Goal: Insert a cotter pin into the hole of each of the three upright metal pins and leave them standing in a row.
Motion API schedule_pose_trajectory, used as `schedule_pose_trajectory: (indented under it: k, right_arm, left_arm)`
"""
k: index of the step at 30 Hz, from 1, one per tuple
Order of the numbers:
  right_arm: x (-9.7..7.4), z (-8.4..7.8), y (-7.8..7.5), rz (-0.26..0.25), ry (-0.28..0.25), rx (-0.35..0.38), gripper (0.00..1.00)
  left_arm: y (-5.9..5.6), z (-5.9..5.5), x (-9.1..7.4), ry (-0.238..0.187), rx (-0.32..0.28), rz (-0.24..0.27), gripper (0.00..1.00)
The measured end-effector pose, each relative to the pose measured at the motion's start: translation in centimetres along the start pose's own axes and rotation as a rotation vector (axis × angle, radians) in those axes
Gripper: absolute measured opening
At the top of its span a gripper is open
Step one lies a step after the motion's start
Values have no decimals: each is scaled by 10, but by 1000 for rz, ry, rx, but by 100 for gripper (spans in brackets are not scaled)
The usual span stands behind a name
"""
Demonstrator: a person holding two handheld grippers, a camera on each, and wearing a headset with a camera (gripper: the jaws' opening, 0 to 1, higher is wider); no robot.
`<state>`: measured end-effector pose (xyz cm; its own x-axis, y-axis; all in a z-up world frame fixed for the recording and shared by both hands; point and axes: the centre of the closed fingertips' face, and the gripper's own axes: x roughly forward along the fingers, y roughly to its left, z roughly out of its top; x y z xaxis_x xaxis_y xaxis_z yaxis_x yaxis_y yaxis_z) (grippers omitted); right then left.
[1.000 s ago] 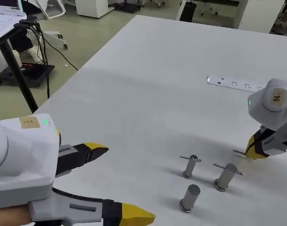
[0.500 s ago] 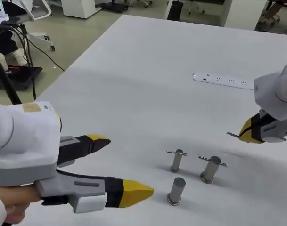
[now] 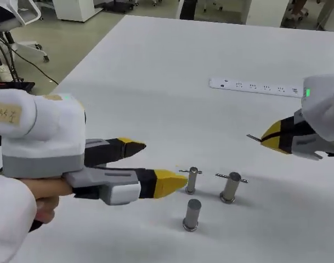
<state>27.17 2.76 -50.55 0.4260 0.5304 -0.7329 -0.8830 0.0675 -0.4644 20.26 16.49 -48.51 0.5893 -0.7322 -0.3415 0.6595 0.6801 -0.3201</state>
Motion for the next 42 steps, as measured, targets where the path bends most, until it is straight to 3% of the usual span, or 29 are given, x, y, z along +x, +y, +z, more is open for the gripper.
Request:
schedule_pose_trajectory:
  k: [3, 11, 15, 21, 31, 42]
  right_arm:
    - [-6, 10, 3, -40, -44, -25, 0]
    - [-15, 24, 10, -102, -89, -45, 0]
    - [-15, 25, 16, -123, -97, -19, 0]
    - [-18, 28, 30, -163, -96, -25, 0]
    - [-17, 38, 48, -171, -114, -27, 0]
    - [-17, 44, 54, -162, -121, -63, 0]
  left_arm:
    - [-2, 7, 8, -14, -8, -13, 59]
    - [-13, 18, 29, -21, -28, -68, 45]
    - [-22, 20, 37, -13, -26, -110, 34]
    - [-32, 20, 49, 2, -44, -145, 29]
    - [-49, 13, 67, 38, -29, -189, 25]
    - [-63, 10, 74, 68, -17, -236, 12]
